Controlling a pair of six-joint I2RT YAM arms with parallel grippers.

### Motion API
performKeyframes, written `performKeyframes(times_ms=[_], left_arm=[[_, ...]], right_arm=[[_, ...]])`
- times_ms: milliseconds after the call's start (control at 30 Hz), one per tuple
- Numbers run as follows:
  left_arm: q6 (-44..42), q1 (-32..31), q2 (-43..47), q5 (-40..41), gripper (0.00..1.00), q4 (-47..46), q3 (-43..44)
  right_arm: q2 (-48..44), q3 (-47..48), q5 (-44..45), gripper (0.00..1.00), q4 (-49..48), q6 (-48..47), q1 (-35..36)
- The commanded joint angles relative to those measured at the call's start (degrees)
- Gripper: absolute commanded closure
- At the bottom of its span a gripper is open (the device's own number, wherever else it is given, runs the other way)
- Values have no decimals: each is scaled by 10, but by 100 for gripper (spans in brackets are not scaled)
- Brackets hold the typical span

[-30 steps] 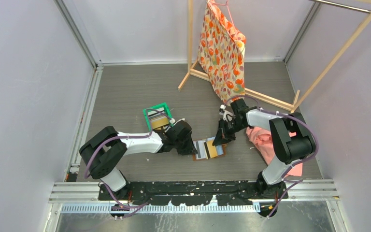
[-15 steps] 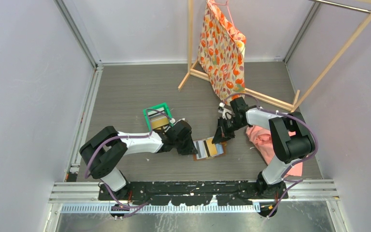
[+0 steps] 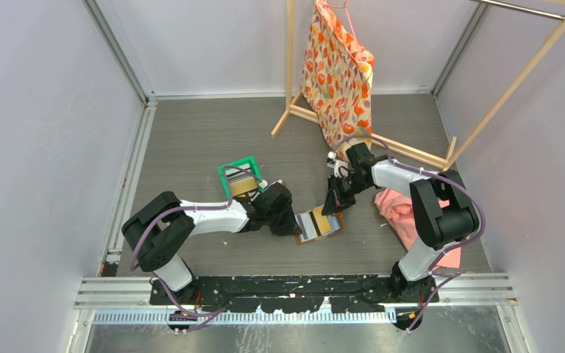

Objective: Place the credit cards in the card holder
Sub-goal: Insert the credit card into the card holder.

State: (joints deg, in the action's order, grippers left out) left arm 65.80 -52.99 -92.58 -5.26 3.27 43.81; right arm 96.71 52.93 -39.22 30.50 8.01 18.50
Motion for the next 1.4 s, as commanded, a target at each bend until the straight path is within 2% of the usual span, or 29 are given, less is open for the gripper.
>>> performKeyframes(times_ms=[0,267,1067,1367], left_arm=[[-4,4,-6,-4,83,-13,4],[-4,5,-7,-6,83,-15,3],[0,6,-8,-8,83,-22,0],[2,6,-7,-8,83,-24,-2]], right_arm=[[-29,3,32,99,-4,-7,2],[-73,-20,9,99,-42,15,-10],[-93,-99,28,99,-209,104,-34],[-90,-112,-24,99,-216,111,-34]])
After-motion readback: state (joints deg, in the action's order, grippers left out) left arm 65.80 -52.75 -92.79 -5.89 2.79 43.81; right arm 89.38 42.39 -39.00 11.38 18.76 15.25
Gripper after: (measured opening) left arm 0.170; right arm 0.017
